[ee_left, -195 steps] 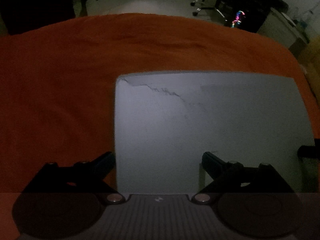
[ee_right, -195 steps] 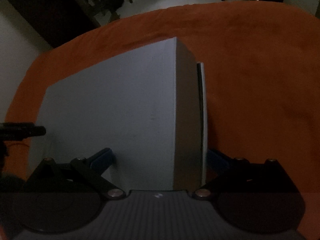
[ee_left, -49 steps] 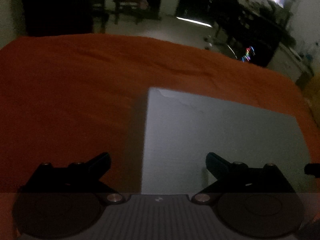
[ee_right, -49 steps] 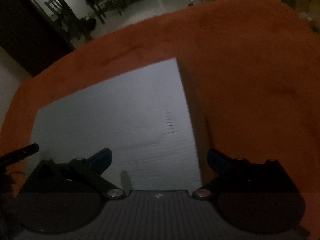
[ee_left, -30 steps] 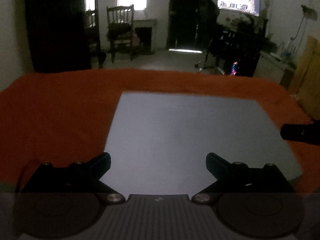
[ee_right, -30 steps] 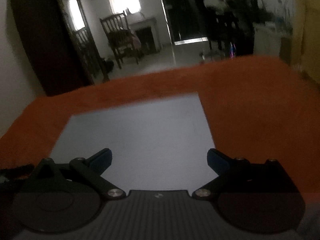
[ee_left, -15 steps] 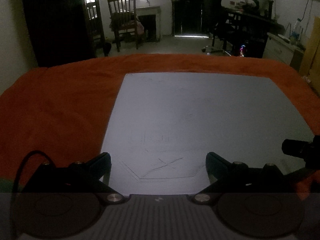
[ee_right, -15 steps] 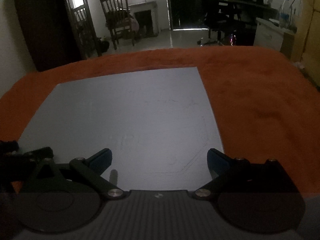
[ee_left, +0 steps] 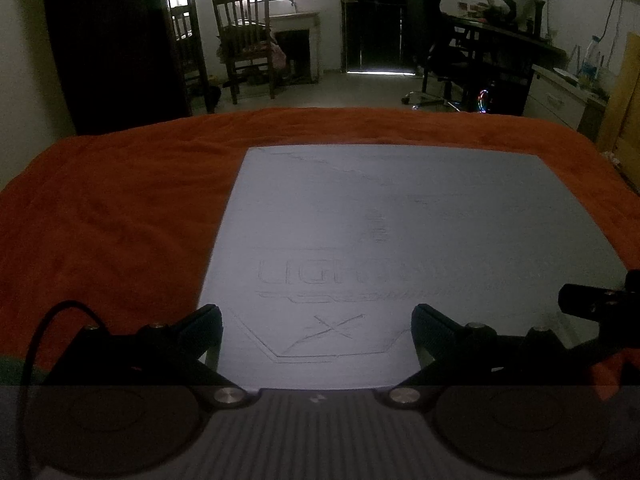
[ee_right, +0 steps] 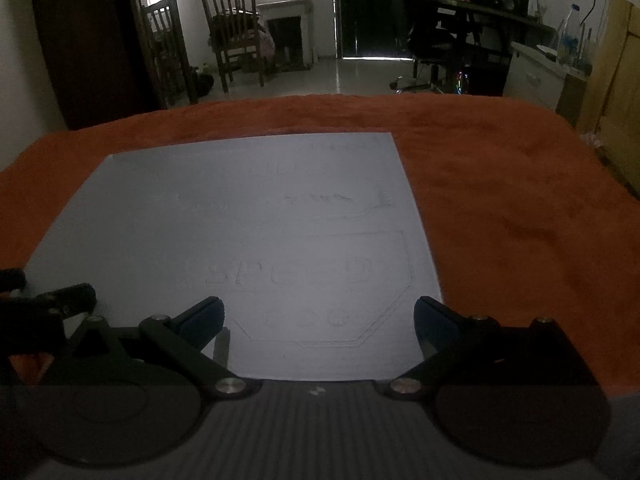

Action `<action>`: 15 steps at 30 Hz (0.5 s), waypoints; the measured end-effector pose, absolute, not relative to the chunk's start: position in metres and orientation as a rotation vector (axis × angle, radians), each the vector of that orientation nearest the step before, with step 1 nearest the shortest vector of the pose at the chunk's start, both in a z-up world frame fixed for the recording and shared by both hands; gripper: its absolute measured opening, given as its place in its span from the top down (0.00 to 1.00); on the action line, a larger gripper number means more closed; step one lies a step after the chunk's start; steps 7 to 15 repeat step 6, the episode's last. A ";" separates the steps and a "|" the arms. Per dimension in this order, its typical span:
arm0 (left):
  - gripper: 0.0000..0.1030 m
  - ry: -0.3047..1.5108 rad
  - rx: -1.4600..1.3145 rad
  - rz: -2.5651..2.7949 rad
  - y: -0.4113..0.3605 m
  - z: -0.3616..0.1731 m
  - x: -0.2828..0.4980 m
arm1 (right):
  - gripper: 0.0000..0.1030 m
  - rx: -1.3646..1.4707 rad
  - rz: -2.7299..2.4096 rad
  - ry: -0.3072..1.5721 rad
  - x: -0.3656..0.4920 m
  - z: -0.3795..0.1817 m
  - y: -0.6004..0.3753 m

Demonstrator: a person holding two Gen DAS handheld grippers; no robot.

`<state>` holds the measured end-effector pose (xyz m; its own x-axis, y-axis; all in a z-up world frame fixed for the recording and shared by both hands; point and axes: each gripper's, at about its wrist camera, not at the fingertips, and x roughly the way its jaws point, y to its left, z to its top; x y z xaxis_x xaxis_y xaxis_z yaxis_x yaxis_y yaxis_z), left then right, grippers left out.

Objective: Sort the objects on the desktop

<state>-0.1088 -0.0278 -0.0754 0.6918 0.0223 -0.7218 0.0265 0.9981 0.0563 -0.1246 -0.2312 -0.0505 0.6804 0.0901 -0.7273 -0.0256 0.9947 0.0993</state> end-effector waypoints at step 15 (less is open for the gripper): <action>0.00 0.804 0.065 -0.008 -0.027 -0.076 -0.109 | 0.00 0.075 0.064 0.820 -0.125 -0.052 -0.231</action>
